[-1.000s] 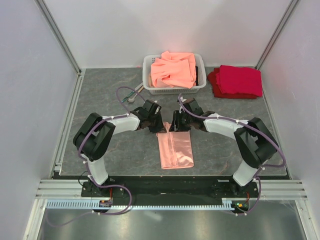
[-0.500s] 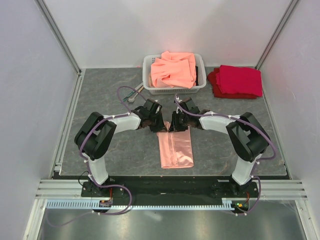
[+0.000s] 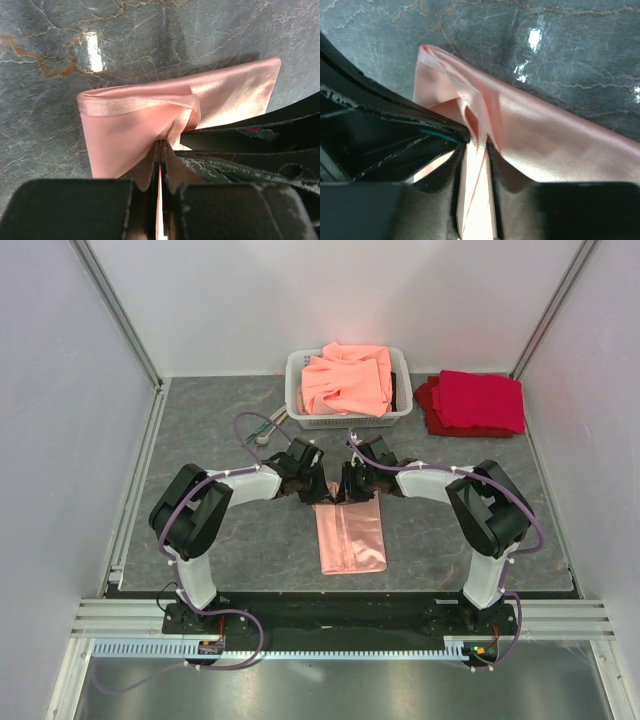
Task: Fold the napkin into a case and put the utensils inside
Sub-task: Fold the lower triangle-folded napkin at the center of the board.
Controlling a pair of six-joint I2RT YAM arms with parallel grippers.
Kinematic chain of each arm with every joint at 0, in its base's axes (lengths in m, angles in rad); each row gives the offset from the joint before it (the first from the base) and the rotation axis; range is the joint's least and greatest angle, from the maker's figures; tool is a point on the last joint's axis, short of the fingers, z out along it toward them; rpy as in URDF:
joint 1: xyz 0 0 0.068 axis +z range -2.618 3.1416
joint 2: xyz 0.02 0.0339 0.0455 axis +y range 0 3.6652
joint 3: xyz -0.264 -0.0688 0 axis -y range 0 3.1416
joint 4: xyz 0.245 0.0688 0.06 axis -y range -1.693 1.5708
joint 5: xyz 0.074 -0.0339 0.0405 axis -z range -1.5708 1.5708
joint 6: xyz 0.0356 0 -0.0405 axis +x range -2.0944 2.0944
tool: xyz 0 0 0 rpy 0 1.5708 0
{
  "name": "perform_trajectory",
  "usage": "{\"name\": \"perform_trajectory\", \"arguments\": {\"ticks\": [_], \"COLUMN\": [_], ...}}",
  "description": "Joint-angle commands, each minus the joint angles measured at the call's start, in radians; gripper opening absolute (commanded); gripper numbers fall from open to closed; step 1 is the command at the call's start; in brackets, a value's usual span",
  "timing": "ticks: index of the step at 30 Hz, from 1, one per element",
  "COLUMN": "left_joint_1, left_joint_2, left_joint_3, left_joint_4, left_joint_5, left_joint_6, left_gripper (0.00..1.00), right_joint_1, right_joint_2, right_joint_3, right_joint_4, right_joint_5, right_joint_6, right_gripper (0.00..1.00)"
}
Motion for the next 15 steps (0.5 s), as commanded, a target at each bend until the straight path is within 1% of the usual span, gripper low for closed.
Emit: {"name": "perform_trajectory", "arguments": {"ticks": [1,2,3,4,6,10,15], "left_joint_1": [-0.006,-0.006,-0.006,-0.006,-0.006,-0.004,-0.003], "left_joint_2": [-0.032,-0.043,-0.067,-0.084,-0.112,-0.193,-0.238], "left_joint_3": [0.027,0.028,0.025,0.024,0.013,-0.013,-0.033], "left_joint_4": [0.010,0.003,-0.011,-0.019,-0.042,-0.080,-0.106], "left_joint_5": [0.003,-0.008,-0.014,-0.019,-0.043,-0.098,-0.124], "left_joint_6": [-0.014,-0.009,-0.006,-0.004,0.005,0.023,0.032], "left_gripper": [0.04,0.04,0.04,0.04,0.05,0.08,0.11], "right_joint_1": [0.000,0.000,-0.003,-0.003,-0.008,-0.014,-0.034], "right_joint_2": [0.047,0.051,0.052,0.054,0.049,-0.024,-0.074], "right_joint_3": [0.029,0.028,0.021,0.021,0.017,0.012,0.015], "right_joint_4": [0.045,0.050,0.058,0.058,0.061,0.038,-0.027], "right_joint_5": [-0.005,-0.005,-0.005,-0.005,-0.010,-0.007,-0.005], "right_joint_6": [0.009,0.013,0.014,0.017,0.025,0.029,0.008], "right_gripper": [0.24,0.20,0.11,0.06,0.00,0.00,0.00]}}
